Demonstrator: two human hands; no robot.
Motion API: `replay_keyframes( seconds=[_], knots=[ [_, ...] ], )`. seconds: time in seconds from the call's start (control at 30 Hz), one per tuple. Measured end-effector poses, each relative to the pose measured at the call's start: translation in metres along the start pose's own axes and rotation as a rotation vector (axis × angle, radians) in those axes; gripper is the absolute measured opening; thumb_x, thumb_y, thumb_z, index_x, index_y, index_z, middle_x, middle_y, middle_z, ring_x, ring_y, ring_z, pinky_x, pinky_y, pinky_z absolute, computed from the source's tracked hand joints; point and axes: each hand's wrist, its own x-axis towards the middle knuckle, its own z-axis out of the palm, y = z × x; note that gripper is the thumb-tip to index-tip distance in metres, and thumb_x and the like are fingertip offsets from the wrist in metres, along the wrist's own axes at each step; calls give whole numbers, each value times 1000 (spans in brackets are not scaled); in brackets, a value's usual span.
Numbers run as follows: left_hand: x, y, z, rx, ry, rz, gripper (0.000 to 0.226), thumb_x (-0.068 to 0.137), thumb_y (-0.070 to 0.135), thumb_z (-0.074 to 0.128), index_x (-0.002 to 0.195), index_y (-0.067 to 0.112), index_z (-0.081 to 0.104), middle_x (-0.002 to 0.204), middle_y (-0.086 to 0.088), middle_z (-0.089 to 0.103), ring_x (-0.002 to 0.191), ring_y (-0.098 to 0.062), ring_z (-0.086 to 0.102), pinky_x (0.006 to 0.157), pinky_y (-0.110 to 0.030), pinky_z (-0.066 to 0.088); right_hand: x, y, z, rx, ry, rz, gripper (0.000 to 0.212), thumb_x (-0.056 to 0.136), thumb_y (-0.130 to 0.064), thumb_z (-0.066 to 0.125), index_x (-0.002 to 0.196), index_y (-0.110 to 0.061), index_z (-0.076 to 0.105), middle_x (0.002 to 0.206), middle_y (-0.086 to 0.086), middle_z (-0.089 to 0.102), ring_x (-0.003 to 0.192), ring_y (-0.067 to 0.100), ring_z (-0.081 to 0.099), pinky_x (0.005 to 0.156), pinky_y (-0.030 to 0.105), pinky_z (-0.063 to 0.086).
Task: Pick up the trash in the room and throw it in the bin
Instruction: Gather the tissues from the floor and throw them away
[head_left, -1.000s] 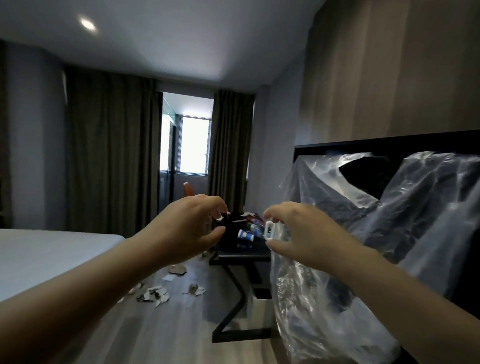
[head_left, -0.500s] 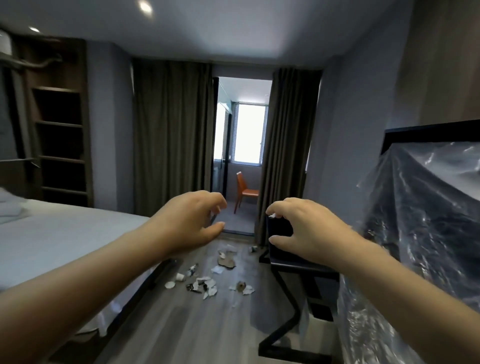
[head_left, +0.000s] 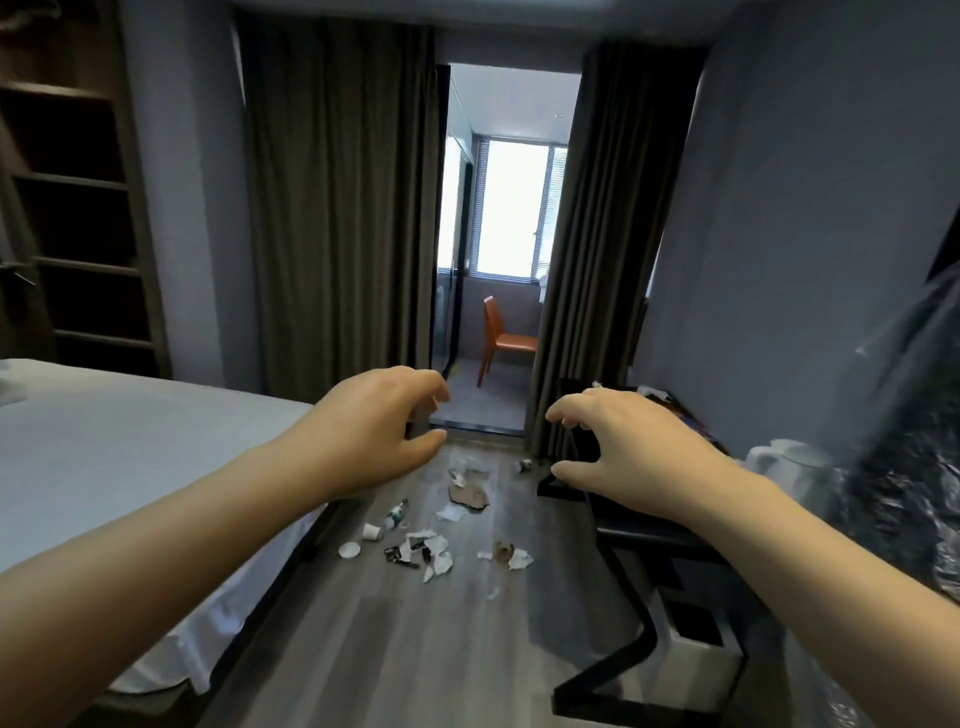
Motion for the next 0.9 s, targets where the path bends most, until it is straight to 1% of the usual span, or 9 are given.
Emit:
replay_keyframes(
  seconds=[0.13, 0.27, 0.47, 0.57, 0.77, 0.9],
  knots=[
    [43, -53, 31, -40, -42, -10, 36, 87, 36, 61, 121, 26, 56, 109, 9, 63, 96, -8, 58, 85, -30, 52, 61, 6, 33, 18, -52, 27, 51, 87, -40, 63, 133, -26, 49, 125, -5, 55, 116, 14, 52, 95, 31, 46],
    [85, -98, 71, -45, -90, -19, 35, 86, 36, 61, 119, 25, 57, 109, 8, 62, 98, -10, 58, 86, -32, 52, 120, 20, 72, 29, -74, 34, 50, 86, -40, 63, 132, -26, 51, 127, -6, 55, 118, 13, 52, 96, 30, 45],
    [163, -160, 135, -65, -141, -39, 36, 87, 35, 61, 121, 26, 56, 112, 10, 60, 97, -7, 58, 86, -28, 52, 218, 61, 141, 57, -104, 34, 52, 85, -43, 64, 132, -27, 50, 128, -7, 54, 118, 12, 51, 96, 28, 45],
    [212, -192, 168, -60, -172, -51, 35, 87, 35, 61, 120, 25, 56, 112, 10, 61, 95, -6, 58, 83, -24, 50, 274, 90, 170, 81, -119, 53, 52, 85, -42, 64, 132, -26, 50, 127, -5, 54, 117, 14, 53, 95, 31, 46],
    [296, -248, 233, -84, -218, -79, 29, 86, 33, 62, 114, 25, 58, 103, 12, 58, 85, -2, 52, 74, -16, 41, 363, 144, 223, 129, -189, 104, 51, 84, -40, 64, 131, -26, 52, 123, -5, 56, 113, 14, 55, 91, 32, 48],
    [343, -288, 279, -103, -273, -95, 25, 85, 33, 62, 110, 26, 58, 99, 12, 59, 84, -5, 56, 71, -18, 38, 413, 176, 259, 144, -241, 129, 50, 81, -38, 66, 129, -28, 53, 119, -5, 57, 113, 13, 55, 91, 31, 48]
  ],
)
